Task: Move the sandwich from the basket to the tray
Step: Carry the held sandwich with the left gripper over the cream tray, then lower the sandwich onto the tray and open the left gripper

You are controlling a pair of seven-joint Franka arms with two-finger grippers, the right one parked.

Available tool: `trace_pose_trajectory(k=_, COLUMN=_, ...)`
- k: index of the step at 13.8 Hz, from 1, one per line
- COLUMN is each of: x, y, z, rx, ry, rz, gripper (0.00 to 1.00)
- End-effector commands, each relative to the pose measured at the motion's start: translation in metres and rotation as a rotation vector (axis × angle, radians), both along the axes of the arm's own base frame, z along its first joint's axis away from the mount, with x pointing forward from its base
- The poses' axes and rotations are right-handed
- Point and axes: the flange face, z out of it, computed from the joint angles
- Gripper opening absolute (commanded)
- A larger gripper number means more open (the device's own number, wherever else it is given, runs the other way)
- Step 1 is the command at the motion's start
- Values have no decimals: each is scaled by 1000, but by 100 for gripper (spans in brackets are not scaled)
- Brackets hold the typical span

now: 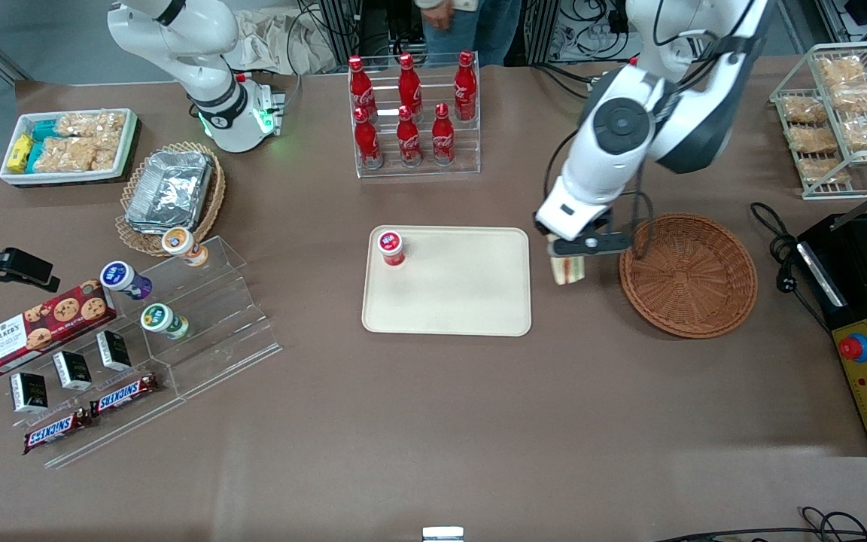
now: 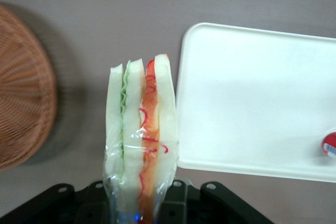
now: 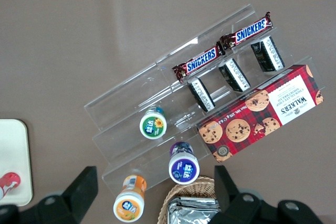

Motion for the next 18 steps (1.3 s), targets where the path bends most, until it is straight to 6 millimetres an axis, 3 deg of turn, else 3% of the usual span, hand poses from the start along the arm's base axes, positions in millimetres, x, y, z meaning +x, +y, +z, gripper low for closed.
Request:
trace_pose_trajectory(k=1, x=-20, y=-21, z=-41, rx=-51, ry=-38, rz=-53, gripper=0)
trace_pose_trajectory(k=6, x=-40, y=-64, z=-106, rx=-18, ry=-70, rz=-225, gripper=0)
trace_pose_trajectory(k=9, x=-42, y=-67, z=-136, rx=-10, ry=-64, rz=-261, gripper=0)
trace_pose_trajectory(k=16, x=-36, y=-63, z=-161, rx=-13, ry=-76, rz=-281, gripper=0)
trace_pose_trajectory(k=18, x=-34, y=-64, z=-159, rx=-10, ry=-84, rz=-293, gripper=95)
